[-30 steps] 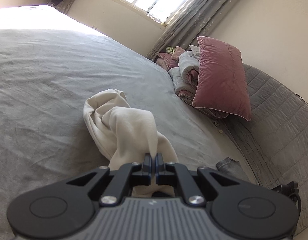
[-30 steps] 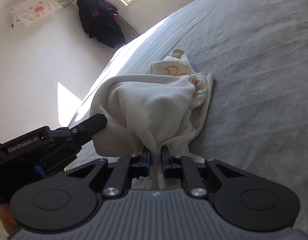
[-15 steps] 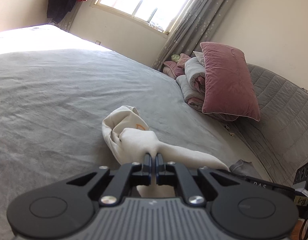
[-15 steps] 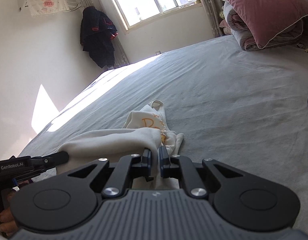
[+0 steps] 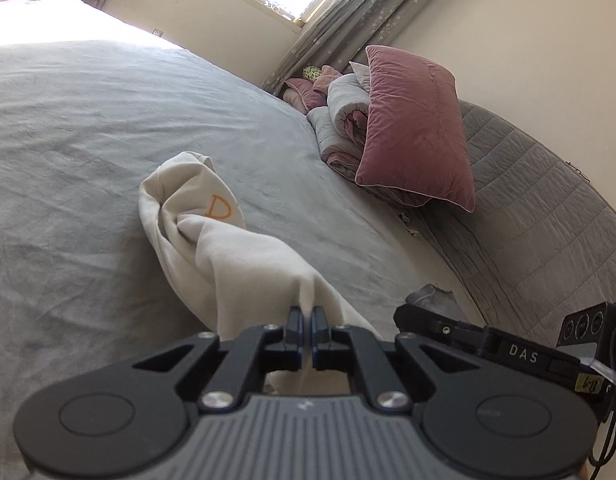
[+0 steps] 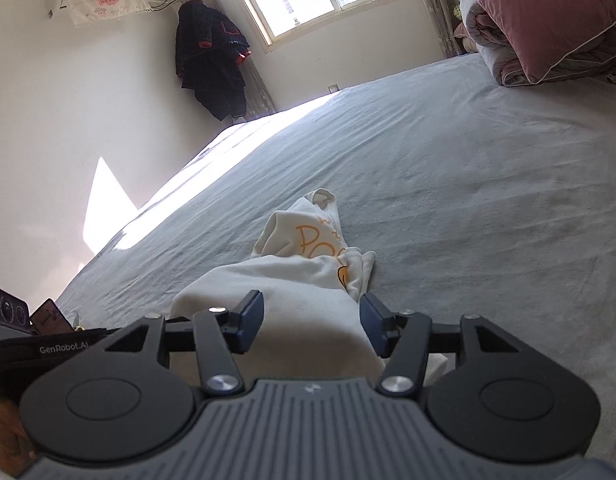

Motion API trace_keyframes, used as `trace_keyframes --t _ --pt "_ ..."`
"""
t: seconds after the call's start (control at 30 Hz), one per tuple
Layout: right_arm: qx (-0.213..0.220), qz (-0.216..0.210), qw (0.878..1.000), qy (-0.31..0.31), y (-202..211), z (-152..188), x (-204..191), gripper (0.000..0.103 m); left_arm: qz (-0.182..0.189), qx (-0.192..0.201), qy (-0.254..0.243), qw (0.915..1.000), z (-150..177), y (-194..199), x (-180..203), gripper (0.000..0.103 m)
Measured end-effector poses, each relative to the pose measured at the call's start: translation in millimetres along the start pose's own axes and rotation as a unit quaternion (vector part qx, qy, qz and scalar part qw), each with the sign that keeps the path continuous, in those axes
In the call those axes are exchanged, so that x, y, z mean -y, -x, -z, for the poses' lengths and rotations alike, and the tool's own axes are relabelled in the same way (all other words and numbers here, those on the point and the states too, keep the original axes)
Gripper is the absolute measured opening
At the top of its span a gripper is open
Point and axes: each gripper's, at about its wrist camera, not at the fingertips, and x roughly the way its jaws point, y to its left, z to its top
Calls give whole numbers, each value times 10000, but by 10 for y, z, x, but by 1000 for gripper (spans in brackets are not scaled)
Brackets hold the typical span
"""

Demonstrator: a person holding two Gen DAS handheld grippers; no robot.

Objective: Fold clothes

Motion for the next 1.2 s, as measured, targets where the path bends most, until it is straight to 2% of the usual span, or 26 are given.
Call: trace_keyframes --t 0.2,0.33,0.4,0.43,0.47,0.5,0.53,0.57,0.63,0.73,0.83,1.0,1.1,1.13,1.2 --pt "-294 -422 9953 817 -94 226 -345 58 480 -13 453 9978 -21 -200 -21 3" --pt "-25 -248 9931 1148 -217 364 -445 58 572 -15 260 9980 30 -310 92 4" --pt "113 -182 9940 1076 -277 388 -417 58 611 -27 201 9979 54 -347 121 4" --pt "175 -156 9945 1020 -305 396 -397 53 617 -27 170 9979 61 -354 121 4" --pt "233 -157 9952 937 -329 395 -362 43 623 -27 139 9980 69 -361 120 4" --pt "251 -121 9958 873 -344 384 -327 21 629 -26 108 9980 76 -368 120 5" --pt "246 -50 9962 832 -356 370 -299 16 644 -27 97 9979 76 -368 115 5" --pt "276 55 9962 829 -350 354 -275 16 669 -28 104 9977 69 -359 104 6" --pt "384 308 9950 871 -315 320 -232 15 679 -5 94 9976 54 -335 88 19" --pt "500 589 9948 659 -246 239 -101 15 455 101 -69 9989 34 -282 64 29" --pt "502 515 9966 406 -171 176 10 15 37 53 -112 9999 34 -326 -28 41" --pt "433 413 9975 371 -95 155 39 15 -793 -393 -28 9961 78 -683 -203 43" --pt "419 352 9981 289 -87 159 45 15 -1157 -557 52 9917 100 -895 -282 39" --pt "417 338 9982 269 -85 161 50 15 -1247 -578 19 9905 94 -923 -284 23" --pt "409 311 9983 263 -81 161 64 15 -1367 -556 -169 9889 53 -896 -242 10"
